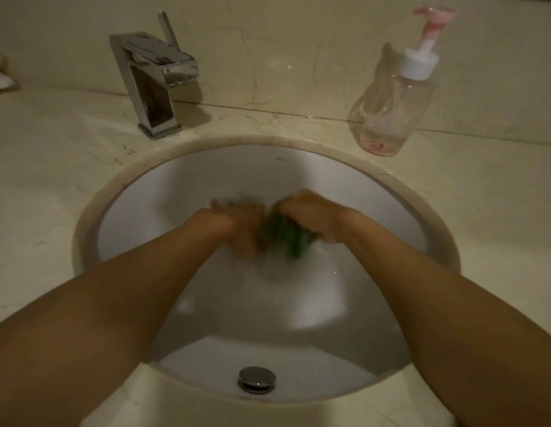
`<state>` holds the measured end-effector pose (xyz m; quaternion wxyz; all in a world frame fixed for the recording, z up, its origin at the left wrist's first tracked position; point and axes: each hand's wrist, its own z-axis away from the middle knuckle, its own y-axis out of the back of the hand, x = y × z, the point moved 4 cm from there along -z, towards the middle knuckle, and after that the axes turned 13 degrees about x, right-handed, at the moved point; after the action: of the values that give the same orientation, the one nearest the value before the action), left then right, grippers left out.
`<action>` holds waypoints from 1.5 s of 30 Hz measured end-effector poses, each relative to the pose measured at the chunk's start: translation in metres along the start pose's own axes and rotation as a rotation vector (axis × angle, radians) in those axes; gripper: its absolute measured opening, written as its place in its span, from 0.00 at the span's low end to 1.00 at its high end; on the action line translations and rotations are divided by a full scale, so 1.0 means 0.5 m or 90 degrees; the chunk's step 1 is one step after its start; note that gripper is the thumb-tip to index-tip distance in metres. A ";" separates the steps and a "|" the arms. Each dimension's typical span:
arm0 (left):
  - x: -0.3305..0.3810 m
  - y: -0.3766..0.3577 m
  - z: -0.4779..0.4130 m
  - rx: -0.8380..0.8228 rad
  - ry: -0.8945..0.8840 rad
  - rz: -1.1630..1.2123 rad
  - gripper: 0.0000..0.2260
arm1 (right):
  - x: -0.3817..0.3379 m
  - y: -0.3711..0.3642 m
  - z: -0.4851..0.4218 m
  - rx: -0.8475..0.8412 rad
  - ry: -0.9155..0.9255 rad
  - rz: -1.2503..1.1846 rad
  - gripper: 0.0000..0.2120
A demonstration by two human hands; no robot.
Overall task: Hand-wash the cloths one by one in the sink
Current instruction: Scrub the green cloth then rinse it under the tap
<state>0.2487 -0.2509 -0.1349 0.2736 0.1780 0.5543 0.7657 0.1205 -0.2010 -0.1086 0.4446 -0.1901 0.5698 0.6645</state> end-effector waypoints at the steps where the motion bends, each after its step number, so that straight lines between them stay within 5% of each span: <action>1: -0.004 0.009 -0.001 0.038 0.015 0.068 0.30 | -0.005 0.020 0.002 0.049 -0.042 -0.113 0.07; 3: -0.002 0.040 0.005 0.116 0.035 0.315 0.17 | -0.005 0.055 -0.001 0.148 -0.091 -0.257 0.07; 6: 0.025 0.082 0.023 0.149 0.106 0.624 0.15 | -0.003 0.062 -0.003 0.259 -0.109 -0.300 0.07; 15: 0.029 0.122 0.072 0.323 0.326 0.934 0.13 | -0.071 -0.041 0.036 0.236 -0.063 -0.380 0.09; 18: 0.091 0.126 0.089 0.297 0.254 0.913 0.15 | -0.047 0.007 0.017 0.292 -0.139 -0.401 0.12; 22: 0.105 0.125 0.091 0.404 0.229 0.830 0.11 | -0.031 -0.006 0.027 0.256 -0.212 -0.441 0.13; 27: 0.019 0.127 0.066 0.413 0.277 0.776 0.09 | -0.074 -0.051 0.052 0.245 -0.119 -0.426 0.11; 33: 0.101 0.125 0.074 0.411 0.192 0.803 0.20 | -0.039 -0.003 0.022 0.286 -0.212 -0.423 0.16; 36: 0.051 0.123 0.061 0.420 0.228 0.779 0.15 | -0.057 -0.042 0.043 0.206 -0.194 -0.496 0.13; 39: 0.013 0.103 0.044 0.265 0.231 0.789 0.11 | -0.071 -0.045 0.027 0.170 -0.109 -0.338 0.12; 45: -0.031 0.043 0.016 0.158 0.161 0.165 0.24 | -0.025 0.031 0.007 0.196 0.003 0.358 0.28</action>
<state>0.2606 -0.2597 -0.1115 0.0773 0.1821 0.6467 0.7367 0.1155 -0.2017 -0.0891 0.2659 0.0431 0.6949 0.6668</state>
